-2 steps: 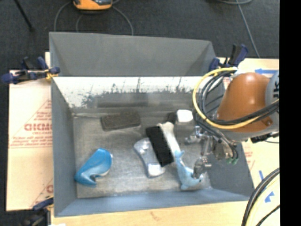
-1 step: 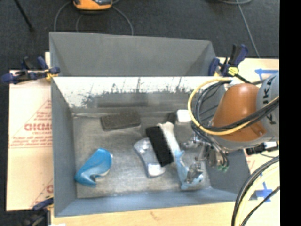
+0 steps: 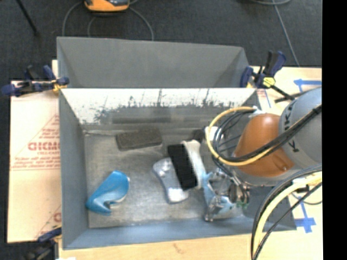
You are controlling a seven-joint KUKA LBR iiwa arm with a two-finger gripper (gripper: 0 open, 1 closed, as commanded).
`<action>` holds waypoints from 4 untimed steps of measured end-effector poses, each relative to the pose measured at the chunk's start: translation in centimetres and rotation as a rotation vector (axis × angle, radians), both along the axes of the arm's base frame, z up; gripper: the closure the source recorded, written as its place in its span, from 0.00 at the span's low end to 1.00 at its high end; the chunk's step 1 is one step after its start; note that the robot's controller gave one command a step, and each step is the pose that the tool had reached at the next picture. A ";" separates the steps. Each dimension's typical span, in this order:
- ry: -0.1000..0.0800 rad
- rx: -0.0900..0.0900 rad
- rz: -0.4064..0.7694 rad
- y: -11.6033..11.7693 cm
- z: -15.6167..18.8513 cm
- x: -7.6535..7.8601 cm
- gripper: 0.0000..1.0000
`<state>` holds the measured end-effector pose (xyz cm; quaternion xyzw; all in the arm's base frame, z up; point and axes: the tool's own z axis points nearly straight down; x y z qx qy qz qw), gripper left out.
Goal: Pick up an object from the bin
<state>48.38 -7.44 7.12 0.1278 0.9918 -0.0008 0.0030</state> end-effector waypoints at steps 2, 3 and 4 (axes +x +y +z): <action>0.002 0.000 0.244 -3.4 2.1 0.0 0.00; 0.001 -0.002 -0.115 -0.9 0.3 1.7 1.00; 0.001 -0.002 -0.114 -0.9 0.3 1.7 1.00</action>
Offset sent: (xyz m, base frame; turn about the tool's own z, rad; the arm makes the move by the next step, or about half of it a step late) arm -0.0087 -0.0433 -0.0012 -0.3401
